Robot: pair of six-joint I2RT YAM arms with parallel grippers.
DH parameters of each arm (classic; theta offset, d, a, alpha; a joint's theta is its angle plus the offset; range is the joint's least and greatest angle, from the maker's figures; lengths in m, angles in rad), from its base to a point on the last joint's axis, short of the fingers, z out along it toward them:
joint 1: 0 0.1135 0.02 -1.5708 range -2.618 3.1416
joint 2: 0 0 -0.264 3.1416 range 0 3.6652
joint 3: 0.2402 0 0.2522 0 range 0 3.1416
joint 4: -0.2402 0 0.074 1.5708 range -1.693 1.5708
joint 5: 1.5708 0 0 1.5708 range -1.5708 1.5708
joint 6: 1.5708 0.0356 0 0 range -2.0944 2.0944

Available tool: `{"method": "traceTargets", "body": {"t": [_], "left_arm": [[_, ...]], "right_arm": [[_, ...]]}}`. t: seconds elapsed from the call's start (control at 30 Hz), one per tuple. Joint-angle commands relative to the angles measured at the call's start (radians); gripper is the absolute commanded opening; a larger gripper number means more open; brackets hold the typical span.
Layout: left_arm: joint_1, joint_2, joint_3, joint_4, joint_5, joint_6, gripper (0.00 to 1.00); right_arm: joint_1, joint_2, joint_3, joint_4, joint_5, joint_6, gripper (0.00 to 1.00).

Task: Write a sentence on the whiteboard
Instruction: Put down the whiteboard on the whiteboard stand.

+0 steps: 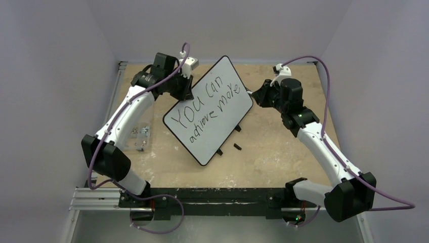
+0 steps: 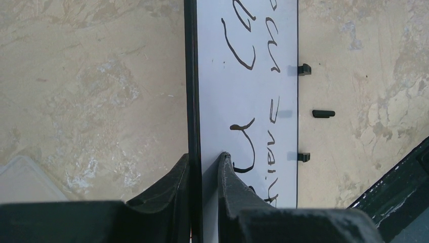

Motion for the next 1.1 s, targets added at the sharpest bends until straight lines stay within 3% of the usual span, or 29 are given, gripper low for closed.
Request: {"method": "traceTargets", "body": {"t": [0.0, 0.6, 1.07], "left_arm": [[-0.023, 0.079, -0.077, -0.211, -0.148, 0.154, 0.00], [-0.022, 0.057, -0.129, -0.175, -0.208, 0.145, 0.33], [-0.022, 0.051, -0.110, -0.148, -0.225, 0.135, 0.39]], "right_arm": [[0.001, -0.005, -0.001, 0.014, -0.015, 0.002, 0.00], [0.001, -0.012, -0.009, 0.013, -0.016, -0.001, 0.00], [0.000, -0.008, -0.016, 0.016, -0.017, 0.000, 0.00]]}}
